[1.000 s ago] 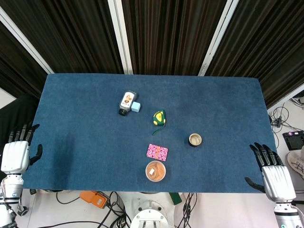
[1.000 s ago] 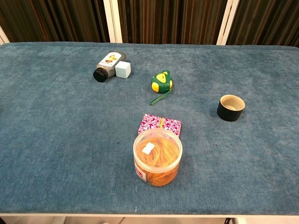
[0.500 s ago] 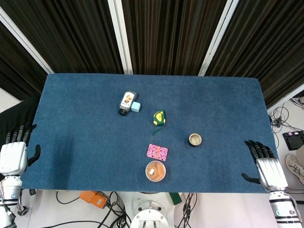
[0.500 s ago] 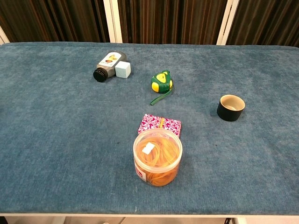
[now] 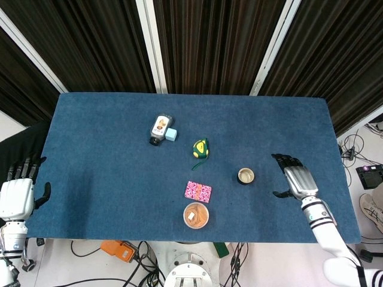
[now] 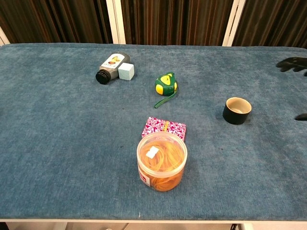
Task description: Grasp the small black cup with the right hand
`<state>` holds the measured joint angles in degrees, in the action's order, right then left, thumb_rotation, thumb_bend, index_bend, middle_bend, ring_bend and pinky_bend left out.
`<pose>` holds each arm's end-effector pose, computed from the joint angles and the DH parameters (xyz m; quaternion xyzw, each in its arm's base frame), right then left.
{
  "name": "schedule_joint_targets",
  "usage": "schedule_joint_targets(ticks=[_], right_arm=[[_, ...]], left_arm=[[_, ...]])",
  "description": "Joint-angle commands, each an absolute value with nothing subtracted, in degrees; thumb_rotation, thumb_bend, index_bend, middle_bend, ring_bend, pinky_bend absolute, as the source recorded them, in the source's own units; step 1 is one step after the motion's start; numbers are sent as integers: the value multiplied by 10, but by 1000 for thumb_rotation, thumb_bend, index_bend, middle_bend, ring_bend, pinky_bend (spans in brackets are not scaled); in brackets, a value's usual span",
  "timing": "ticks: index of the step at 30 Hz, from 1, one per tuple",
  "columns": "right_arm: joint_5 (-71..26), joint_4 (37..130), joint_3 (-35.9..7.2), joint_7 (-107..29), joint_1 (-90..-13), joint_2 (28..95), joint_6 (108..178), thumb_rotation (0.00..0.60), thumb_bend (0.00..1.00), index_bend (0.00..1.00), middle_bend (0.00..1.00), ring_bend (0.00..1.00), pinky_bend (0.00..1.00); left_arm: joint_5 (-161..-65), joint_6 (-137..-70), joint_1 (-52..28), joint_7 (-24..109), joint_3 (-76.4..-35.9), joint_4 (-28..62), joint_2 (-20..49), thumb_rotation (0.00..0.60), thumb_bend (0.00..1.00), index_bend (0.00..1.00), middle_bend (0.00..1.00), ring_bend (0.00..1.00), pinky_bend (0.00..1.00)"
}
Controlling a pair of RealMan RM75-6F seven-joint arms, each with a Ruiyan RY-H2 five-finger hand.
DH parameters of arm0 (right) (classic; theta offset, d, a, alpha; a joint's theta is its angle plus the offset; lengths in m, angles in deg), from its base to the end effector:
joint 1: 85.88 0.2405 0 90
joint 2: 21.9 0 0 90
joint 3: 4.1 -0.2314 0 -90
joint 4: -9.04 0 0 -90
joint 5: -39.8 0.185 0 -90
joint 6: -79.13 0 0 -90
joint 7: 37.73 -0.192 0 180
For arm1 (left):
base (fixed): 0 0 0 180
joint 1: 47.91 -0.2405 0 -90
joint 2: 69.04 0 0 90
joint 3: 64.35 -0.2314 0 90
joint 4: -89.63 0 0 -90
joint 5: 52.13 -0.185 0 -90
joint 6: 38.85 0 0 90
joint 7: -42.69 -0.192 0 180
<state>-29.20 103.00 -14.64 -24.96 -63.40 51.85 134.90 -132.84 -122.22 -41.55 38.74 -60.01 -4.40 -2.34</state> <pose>-0.2295 -0.3113 0.0619 0.6735 -0.4660 0.3223 0.4747 -0.2797 0.2359 0.1603 -0.5737 -0.4058 -0.3816 0.6005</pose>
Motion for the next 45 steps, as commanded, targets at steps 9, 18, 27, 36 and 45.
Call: schedule_joint_targets(ticks=[9, 18, 27, 36, 45], right_arm=[[-261, 967, -145, -226, -575, 605, 1315, 600, 238, 232, 194, 243, 307], [-259, 928, -140, -226, -554, 646, 1318, 600, 404, 366, 263, 325, 351], [-256, 910, -138, -229, -541, 665, 1321, 600, 409, 389, 273, 361, 378], [-262, 897, -131, -225, -533, 682, 1327, 600, 410, 390, 311, 426, 458], [-266, 884, -128, -232, -526, 693, 1329, 600, 433, 453, 406, 518, 592]], left_arm=[[-1328, -1220, -415, 387, -600, -45, -24, 600, 461, 144, 42, 129, 84], [-1326, -1219, -415, 388, -599, -45, -25, 600, 461, 144, 42, 129, 84], [-1325, -1218, -415, 389, -599, -45, -25, 600, 461, 145, 42, 129, 84], [-1323, -1217, -414, 390, -598, -46, -26, 600, 461, 144, 42, 129, 84], [-1321, -1216, -415, 392, -598, -48, -27, 600, 461, 144, 42, 129, 84]])
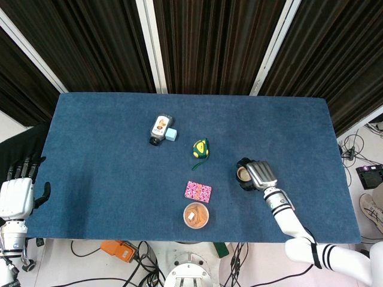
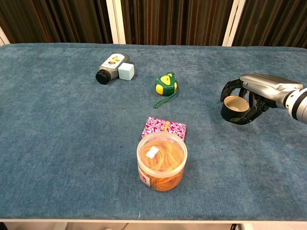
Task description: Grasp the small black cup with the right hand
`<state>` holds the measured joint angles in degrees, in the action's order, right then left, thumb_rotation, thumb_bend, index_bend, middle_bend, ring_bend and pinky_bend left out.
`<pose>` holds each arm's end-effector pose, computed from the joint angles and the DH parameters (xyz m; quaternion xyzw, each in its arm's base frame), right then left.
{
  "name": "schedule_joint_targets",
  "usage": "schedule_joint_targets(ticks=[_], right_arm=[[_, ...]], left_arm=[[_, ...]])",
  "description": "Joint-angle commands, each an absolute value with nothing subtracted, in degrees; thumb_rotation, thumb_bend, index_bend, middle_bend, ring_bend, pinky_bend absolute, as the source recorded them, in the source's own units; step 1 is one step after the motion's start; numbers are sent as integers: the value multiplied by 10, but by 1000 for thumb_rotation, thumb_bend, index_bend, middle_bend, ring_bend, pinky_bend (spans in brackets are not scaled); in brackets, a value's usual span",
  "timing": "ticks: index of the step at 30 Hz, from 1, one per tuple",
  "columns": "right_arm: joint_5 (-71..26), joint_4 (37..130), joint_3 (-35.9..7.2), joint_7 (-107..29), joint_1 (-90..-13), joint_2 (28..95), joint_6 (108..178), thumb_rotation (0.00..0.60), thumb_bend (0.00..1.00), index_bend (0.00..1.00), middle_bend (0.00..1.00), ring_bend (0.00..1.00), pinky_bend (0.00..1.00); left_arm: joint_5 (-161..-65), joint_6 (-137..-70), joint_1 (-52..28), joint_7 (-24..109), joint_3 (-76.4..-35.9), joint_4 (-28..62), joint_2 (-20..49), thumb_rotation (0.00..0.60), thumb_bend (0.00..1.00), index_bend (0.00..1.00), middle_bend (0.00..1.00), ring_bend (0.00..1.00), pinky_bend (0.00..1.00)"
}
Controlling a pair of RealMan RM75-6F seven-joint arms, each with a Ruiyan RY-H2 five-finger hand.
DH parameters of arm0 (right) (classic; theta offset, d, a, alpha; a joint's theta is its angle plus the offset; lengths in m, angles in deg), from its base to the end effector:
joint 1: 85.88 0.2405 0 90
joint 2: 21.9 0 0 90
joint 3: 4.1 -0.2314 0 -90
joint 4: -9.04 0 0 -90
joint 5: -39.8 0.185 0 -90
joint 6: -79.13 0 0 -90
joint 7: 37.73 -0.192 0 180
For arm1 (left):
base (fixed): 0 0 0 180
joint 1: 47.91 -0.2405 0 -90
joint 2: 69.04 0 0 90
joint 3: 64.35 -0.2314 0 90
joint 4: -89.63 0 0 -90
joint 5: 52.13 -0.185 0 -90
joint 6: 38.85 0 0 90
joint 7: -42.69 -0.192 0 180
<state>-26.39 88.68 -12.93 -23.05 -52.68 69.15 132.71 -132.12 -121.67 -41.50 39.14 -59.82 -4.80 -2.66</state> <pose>-0.1857 -0.3403 -0.0237 0.7123 -0.4469 0.3326 0.4270 -0.2811 0.2365 0.1609 -0.5698 -0.4129 -0.3805 0.6001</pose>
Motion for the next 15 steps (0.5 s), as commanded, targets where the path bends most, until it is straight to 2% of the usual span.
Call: schedule_joint_targets(ticks=[1, 8, 15], right_arm=[[-267, 883, -128, -232, -526, 694, 1330, 600, 440, 467, 419, 529, 603], [-274, 882, -128, -239, -527, 693, 1341, 600, 465, 571, 460, 571, 648], [-311, 906, -150, -292, -540, 675, 1400, 600, 467, 576, 467, 573, 651]], left_arm=[[-1320, -1216, -415, 392, -598, -49, -27, 600, 461, 144, 42, 129, 84], [-1319, -1215, -415, 392, -598, -50, -27, 600, 461, 145, 42, 129, 84], [-1319, -1215, -415, 392, -598, -49, -27, 600, 461, 144, 42, 129, 84]])
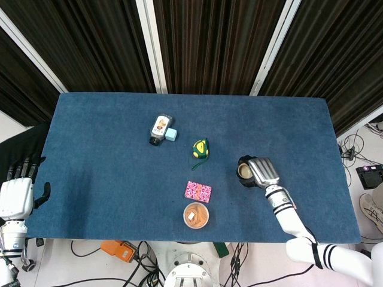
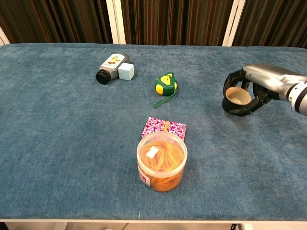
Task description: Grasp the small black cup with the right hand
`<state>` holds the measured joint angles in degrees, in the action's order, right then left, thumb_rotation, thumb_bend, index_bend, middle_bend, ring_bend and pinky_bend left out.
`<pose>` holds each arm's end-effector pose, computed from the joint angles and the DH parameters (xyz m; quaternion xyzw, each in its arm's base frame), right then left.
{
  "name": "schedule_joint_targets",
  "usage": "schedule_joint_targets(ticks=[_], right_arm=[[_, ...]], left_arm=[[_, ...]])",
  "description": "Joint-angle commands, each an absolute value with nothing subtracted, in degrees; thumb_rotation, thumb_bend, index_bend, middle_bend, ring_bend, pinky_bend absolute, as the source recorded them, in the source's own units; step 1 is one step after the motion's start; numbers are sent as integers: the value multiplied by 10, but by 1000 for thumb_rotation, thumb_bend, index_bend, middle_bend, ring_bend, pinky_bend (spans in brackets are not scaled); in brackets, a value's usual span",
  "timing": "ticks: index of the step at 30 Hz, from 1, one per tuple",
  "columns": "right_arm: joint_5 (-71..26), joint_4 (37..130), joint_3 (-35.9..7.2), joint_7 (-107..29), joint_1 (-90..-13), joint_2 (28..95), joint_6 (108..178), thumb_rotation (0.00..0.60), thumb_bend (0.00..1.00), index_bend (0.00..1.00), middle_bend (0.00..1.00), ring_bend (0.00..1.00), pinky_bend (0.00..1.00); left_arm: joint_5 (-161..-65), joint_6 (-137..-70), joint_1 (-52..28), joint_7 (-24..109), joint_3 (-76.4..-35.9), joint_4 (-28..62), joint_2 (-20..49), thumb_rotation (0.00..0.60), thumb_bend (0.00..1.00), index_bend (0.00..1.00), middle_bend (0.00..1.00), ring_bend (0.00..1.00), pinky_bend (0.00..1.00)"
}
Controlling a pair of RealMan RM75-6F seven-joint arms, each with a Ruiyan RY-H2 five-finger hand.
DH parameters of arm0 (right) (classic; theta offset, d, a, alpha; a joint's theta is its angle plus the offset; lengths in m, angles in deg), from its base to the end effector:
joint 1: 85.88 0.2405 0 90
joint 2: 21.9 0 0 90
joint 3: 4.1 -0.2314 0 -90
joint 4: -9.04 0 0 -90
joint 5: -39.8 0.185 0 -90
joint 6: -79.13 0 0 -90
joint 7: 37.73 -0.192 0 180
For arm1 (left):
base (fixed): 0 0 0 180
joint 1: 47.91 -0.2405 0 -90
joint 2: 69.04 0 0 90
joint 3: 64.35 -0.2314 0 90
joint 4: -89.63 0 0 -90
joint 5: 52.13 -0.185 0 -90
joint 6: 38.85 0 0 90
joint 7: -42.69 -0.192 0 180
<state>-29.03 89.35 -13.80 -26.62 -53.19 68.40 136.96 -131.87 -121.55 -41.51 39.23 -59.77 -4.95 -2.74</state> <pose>-0.1775 -0.3461 -0.0051 0.6885 -0.4402 0.3772 0.4358 -0.2816 0.2365 0.1611 -0.5682 -0.4152 -0.3802 0.6002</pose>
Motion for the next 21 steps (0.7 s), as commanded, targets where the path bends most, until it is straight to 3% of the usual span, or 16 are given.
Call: schedule_joint_targets(ticks=[1, 9, 16, 21], right_arm=[[-321, 909, -155, -305, -543, 673, 1416, 600, 467, 576, 469, 574, 651], [-399, 931, -198, -404, -562, 651, 1537, 600, 481, 561, 482, 589, 657], [-394, 984, -240, -375, -546, 599, 1540, 600, 482, 560, 482, 589, 657], [-354, 1016, -274, -335, -513, 566, 1494, 600, 482, 561, 482, 589, 657]], left_arm=[[-1318, -1215, -415, 392, -598, -50, -28, 600, 461, 144, 42, 129, 84], [-1317, -1212, -413, 394, -597, -47, -26, 600, 461, 144, 42, 129, 84], [-1315, -1223, -415, 422, -587, -45, -25, 600, 461, 144, 42, 129, 84], [-1320, -1222, -416, 417, -591, -44, -23, 600, 461, 144, 42, 129, 84]])
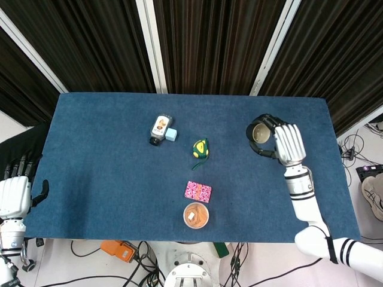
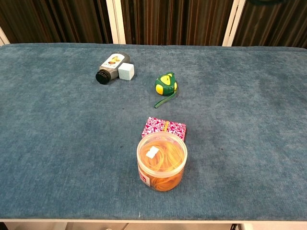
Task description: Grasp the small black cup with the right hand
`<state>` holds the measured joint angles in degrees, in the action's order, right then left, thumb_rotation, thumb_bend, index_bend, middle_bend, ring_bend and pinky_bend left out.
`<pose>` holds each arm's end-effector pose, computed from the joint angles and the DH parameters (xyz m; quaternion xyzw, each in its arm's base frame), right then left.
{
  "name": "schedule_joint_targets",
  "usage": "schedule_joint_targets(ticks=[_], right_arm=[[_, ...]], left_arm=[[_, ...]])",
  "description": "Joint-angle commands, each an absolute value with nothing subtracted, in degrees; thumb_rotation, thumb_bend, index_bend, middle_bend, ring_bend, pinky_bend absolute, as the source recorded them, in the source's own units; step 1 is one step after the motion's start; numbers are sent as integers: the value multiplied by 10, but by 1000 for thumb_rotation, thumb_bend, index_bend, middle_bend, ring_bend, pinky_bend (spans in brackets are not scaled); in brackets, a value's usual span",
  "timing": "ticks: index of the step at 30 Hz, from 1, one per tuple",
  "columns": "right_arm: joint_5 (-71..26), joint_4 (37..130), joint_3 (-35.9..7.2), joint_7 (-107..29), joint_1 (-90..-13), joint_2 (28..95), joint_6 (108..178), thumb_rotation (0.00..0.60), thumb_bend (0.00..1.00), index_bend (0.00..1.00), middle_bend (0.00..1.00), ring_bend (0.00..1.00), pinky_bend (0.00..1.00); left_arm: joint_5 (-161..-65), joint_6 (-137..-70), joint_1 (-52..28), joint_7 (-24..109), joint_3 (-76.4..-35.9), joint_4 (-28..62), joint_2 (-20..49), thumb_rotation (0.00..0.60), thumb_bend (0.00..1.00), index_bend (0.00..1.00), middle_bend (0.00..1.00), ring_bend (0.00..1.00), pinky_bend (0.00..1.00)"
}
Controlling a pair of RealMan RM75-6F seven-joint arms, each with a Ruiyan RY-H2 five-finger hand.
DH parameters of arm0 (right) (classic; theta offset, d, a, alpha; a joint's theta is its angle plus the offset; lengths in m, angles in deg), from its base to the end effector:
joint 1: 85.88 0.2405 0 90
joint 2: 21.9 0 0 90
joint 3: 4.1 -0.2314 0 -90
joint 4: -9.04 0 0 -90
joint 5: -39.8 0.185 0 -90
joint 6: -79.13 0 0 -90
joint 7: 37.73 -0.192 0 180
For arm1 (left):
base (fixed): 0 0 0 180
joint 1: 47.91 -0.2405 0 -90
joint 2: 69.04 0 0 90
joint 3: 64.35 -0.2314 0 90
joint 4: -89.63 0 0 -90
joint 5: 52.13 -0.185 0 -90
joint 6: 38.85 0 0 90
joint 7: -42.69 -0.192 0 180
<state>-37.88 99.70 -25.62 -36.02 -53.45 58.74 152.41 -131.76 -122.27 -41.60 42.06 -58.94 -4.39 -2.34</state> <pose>-0.1078 -0.3711 0.1282 0.5717 -0.3473 0.5929 0.4484 -0.2814 0.2389 0.1651 -0.5515 -0.4217 -0.4017 0.5972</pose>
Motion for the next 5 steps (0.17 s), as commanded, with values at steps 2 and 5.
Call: schedule_joint_targets(ticks=[2, 5], right_arm=[[-340, 1023, -282, -318, -500, 557, 1478, 600, 482, 561, 482, 589, 657], [-322, 1034, -287, -289, -486, 551, 1463, 600, 481, 561, 483, 589, 657]], left_arm=[[-1321, -1223, -415, 414, -591, -42, -22, 600, 461, 144, 42, 129, 84], [-1317, -1223, -415, 414, -589, -43, -22, 600, 461, 144, 42, 129, 84]])
